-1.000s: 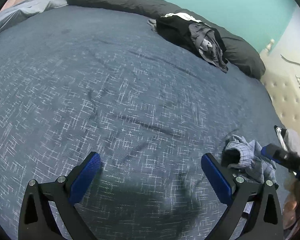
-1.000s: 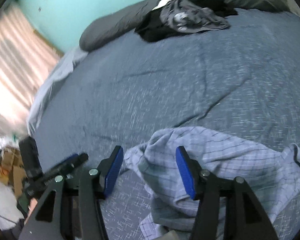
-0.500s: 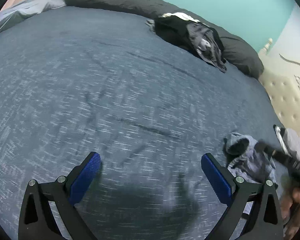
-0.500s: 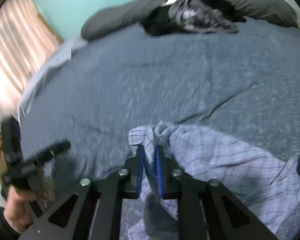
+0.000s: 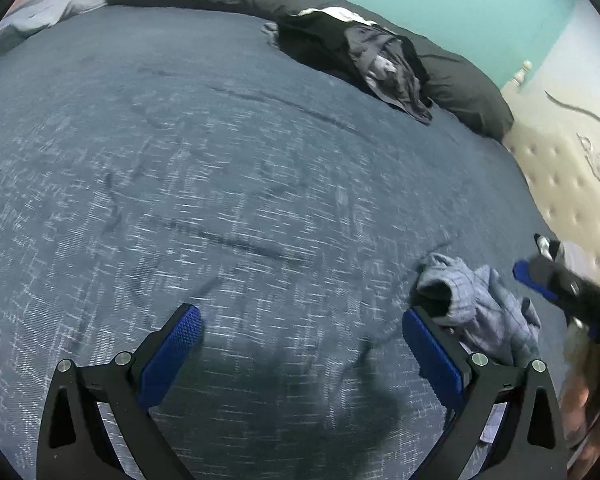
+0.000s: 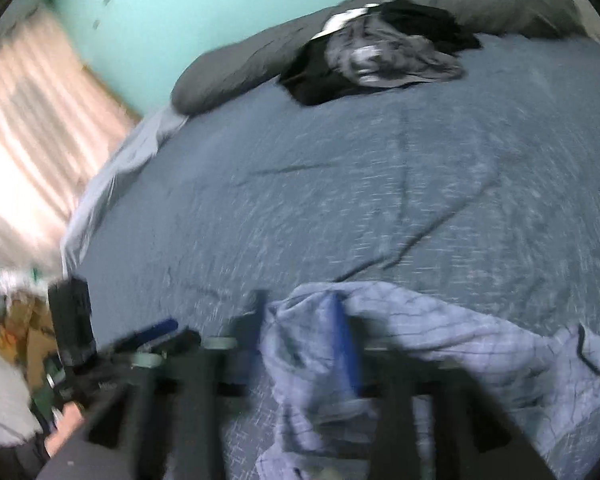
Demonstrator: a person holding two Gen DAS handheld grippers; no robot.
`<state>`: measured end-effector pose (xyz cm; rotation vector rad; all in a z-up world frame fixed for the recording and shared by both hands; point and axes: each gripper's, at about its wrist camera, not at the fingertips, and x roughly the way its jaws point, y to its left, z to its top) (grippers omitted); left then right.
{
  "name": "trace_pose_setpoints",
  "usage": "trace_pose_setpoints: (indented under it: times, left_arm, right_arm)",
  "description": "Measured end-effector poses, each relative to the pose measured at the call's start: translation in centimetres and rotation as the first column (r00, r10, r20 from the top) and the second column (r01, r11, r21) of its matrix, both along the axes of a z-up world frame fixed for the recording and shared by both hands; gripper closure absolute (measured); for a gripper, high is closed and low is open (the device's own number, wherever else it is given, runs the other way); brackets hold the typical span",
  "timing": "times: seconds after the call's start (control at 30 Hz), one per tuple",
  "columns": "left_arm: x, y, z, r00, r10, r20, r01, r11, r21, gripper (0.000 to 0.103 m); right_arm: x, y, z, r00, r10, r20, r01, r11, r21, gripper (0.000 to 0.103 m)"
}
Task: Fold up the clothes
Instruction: 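Lift the shorts by the waistband with the right gripper, shaking them out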
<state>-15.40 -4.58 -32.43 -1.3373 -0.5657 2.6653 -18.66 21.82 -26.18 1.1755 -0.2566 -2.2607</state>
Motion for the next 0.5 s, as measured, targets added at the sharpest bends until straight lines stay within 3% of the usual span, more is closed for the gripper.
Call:
trace_pose_setpoints:
  times: [0.2,0.3,0.37,0.5]
  left_arm:
    - [0.3,-0.6,-0.1,1.000,0.009,0.003,-0.009,1.000,0.008,0.000]
    - [0.6,-0.8,-0.1,1.000,0.006,-0.003,-0.006,1.000,-0.003,0.000]
    - [0.6,-0.9,-0.2,1.000,0.008,0.000,-0.008,1.000,-0.003,0.000]
    - [0.2,-0.4,-0.3,1.000,-0.002,0.006,0.002,1.000,0.014,0.000]
  right_arm:
    - [0.9,-3.5,-1.2,0.995,0.103,-0.013,-0.100,0.986,0.132,0.046]
    - [0.6,-3.9,-2.5,0.995,0.102,0.002,-0.101,0.983,0.154,0.067]
    - [0.4,-3.9,-3.0,0.996,0.092,-0.004,-0.091,0.984,0.156,0.092]
    - [-0.1,-2.3,-2.6,0.999,0.039,-0.015,-0.037,0.995,0.089,0.100]
